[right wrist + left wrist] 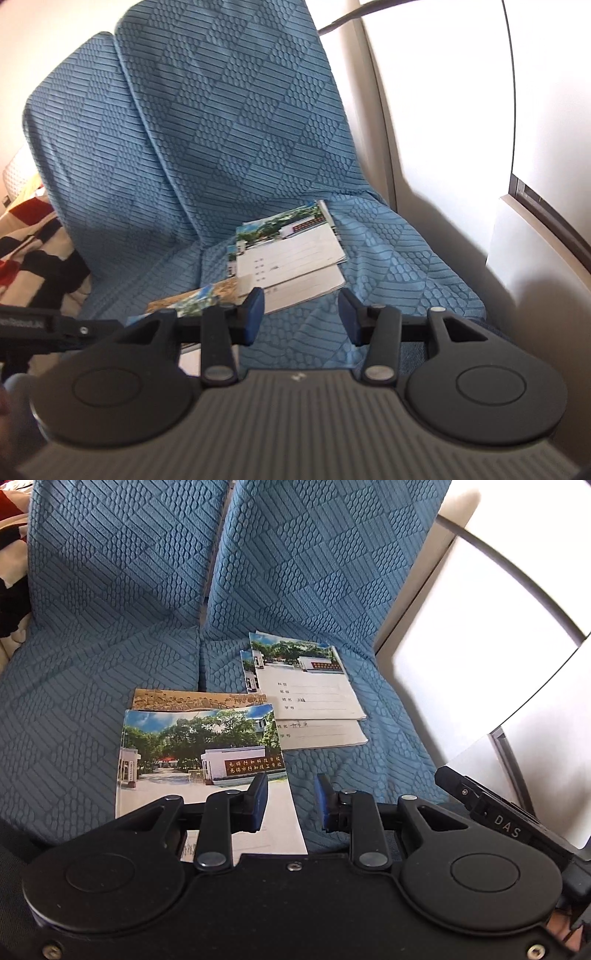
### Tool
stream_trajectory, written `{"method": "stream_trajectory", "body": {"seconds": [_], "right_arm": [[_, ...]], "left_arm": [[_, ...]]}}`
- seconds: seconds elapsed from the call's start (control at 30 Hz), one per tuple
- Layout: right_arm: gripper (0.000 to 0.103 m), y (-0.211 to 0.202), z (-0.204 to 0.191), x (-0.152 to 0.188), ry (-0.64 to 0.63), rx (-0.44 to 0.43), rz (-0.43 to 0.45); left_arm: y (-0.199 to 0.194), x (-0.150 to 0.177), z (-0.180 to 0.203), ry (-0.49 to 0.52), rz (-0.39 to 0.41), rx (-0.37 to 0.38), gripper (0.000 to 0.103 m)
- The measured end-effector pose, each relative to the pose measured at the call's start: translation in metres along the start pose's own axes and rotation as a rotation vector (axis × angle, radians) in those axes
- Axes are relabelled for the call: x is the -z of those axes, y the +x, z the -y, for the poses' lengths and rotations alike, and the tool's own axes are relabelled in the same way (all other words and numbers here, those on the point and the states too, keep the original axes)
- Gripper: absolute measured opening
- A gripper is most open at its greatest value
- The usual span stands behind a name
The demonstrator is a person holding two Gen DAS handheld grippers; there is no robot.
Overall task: Organize objects
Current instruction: 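Withdraw both open grippers back from the book stack, then move both open grippers down to the exam booklets on the stack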
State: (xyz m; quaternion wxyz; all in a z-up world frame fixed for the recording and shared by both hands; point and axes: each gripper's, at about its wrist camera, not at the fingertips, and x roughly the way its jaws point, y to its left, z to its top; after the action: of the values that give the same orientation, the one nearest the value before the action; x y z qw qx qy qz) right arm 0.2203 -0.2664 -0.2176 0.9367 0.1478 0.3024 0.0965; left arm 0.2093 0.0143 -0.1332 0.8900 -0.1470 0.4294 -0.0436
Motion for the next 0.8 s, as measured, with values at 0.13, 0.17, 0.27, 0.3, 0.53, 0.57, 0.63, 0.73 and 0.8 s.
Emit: {"method": "stream_trajectory", "body": {"seconds": [0.13,0.17,0.27,0.3,0.53,0.57,0.63,0.73,0.8], "right_arm": [[0.047,0.023,0.011,-0.005,0.045,-0.024,0.007],[0.047,0.027,0.011,-0.009,0.044,-0.028,0.013],[0.047,0.045,0.015,-0.018,0.047,-0.03,0.015],[0.048,0.051,0.018,-0.02,0.059,-0.029,0.018],[0.048,0.098,0.041,-0.035,0.117,-0.056,0.023],[0.048,0.106,0.045,-0.037,0.126,-0.057,0.015],[0.048,0.122,0.048,-0.04,0.133,-0.06,-0.003],[0.048,0.144,0.048,-0.044,0.139,-0.077,-0.029],[0.048,0.162,0.048,-0.047,0.136,-0.076,-0.06]], "left_arm": [[0.024,-0.012,0.001,0.017,-0.009,-0.003,0.025],[0.031,-0.015,0.001,0.016,-0.013,-0.003,0.025],[0.048,-0.027,0.002,0.028,-0.017,-0.002,0.025],[0.054,-0.031,0.003,0.033,-0.017,-0.008,0.025],[0.1,-0.065,0.0,0.038,-0.025,-0.011,0.026],[0.108,-0.07,-0.002,0.033,-0.029,-0.011,0.026],[0.123,-0.079,-0.007,0.02,-0.04,-0.014,0.026],[0.144,-0.091,-0.012,0.007,-0.057,-0.02,0.031],[0.158,-0.098,-0.016,-0.009,-0.066,-0.026,0.033]]}}
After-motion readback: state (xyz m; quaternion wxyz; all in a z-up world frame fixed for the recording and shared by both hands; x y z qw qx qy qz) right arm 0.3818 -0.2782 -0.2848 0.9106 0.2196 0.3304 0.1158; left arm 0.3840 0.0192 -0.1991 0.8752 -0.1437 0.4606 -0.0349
